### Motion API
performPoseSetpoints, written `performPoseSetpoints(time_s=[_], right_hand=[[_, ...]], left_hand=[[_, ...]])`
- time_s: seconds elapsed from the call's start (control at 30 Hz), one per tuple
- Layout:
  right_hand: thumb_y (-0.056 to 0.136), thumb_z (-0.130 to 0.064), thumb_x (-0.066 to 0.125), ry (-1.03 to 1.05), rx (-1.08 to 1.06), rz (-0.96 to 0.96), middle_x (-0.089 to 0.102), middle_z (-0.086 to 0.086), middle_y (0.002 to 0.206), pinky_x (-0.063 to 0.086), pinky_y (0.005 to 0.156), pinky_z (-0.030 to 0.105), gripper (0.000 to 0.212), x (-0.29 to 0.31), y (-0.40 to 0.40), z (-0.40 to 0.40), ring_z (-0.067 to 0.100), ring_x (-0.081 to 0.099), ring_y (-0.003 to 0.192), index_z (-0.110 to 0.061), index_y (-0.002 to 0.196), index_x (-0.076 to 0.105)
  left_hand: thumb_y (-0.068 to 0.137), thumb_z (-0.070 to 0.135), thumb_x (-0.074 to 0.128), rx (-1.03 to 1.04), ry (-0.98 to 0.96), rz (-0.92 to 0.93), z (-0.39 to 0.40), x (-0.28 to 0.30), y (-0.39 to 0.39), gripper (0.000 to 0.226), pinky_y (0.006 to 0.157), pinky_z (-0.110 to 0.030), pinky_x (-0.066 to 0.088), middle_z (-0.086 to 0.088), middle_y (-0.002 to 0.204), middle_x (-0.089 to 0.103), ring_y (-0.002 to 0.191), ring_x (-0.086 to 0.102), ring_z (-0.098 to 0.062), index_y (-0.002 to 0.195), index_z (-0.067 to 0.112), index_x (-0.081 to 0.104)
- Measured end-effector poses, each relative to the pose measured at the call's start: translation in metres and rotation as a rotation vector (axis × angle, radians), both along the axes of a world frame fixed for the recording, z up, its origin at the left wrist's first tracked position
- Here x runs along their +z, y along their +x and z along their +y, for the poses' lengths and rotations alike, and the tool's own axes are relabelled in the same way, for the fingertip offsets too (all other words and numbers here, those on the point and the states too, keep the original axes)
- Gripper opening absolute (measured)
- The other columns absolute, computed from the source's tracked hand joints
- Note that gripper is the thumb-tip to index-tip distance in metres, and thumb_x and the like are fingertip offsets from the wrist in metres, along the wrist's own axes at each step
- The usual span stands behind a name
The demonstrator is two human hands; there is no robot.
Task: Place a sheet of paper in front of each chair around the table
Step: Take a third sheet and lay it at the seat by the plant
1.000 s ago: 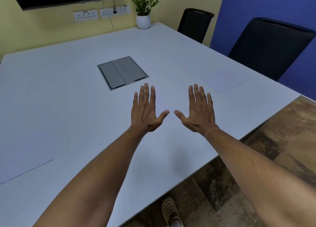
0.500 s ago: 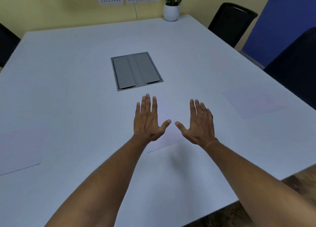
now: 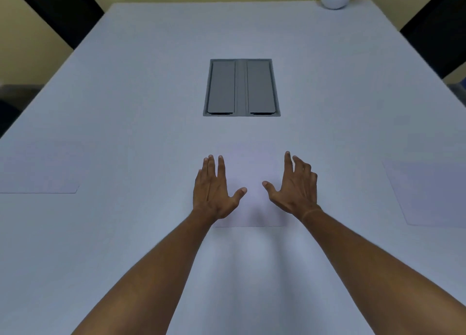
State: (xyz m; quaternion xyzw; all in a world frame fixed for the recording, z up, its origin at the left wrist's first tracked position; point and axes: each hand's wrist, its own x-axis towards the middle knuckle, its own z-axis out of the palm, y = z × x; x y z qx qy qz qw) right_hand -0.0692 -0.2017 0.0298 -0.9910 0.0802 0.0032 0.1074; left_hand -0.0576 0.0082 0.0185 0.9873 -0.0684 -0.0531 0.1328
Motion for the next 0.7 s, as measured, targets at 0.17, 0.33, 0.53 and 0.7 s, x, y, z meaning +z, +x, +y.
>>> performPoseSetpoints(time_s=[0.17, 0.33, 0.53, 0.7], right_hand=[[0.085, -0.058, 0.056, 0.064, 0.035, 0.06, 0.043, 0.015, 0.138, 0.036, 0.096, 0.043, 0.09, -0.019, 0.014, -0.005, 0.033, 0.041, 0.122, -0.011, 0.153, 0.022], [0.088, -0.049, 0.062, 0.244, -0.056, 0.189, 0.045, 0.018, 0.134, 0.038, 0.098, 0.043, 0.08, -0.04, 0.023, -0.005, 0.035, 0.04, 0.125, -0.008, 0.148, 0.03], [0.083, -0.049, 0.071, 0.356, -0.188, 0.329, 0.041, 0.02, 0.132, 0.042, 0.096, 0.043, 0.08, -0.054, 0.032, -0.004, 0.038, 0.037, 0.127, -0.006, 0.14, 0.035], [0.08, -0.047, 0.076, 0.34, -0.189, 0.398, 0.041, 0.021, 0.13, 0.044, 0.093, 0.042, 0.079, -0.059, 0.034, -0.002, 0.04, 0.041, 0.125, -0.005, 0.134, 0.037]], left_hand=[[0.086, 0.067, 0.05, 0.199, -0.093, 0.181, -0.008, -0.014, 0.001, 0.102, 0.119, -0.045, 0.013, -0.015, 0.164, 0.0, 0.151, -0.002, -0.029, 0.156, 0.015, -0.004], [0.084, 0.051, 0.064, 0.343, -0.183, 0.276, -0.01, -0.029, 0.011, 0.096, 0.108, -0.045, 0.034, -0.016, 0.154, 0.021, 0.142, 0.017, -0.033, 0.154, 0.011, 0.011], [0.084, 0.036, 0.066, 0.493, -0.274, 0.338, -0.013, -0.044, 0.028, 0.079, 0.102, -0.045, 0.037, -0.018, 0.14, 0.032, 0.134, 0.027, -0.037, 0.147, 0.008, 0.027], [0.084, 0.031, 0.066, 0.531, -0.308, 0.335, -0.012, -0.05, 0.038, 0.06, 0.096, -0.041, 0.04, -0.018, 0.13, 0.035, 0.125, 0.037, -0.038, 0.131, 0.003, 0.042]])
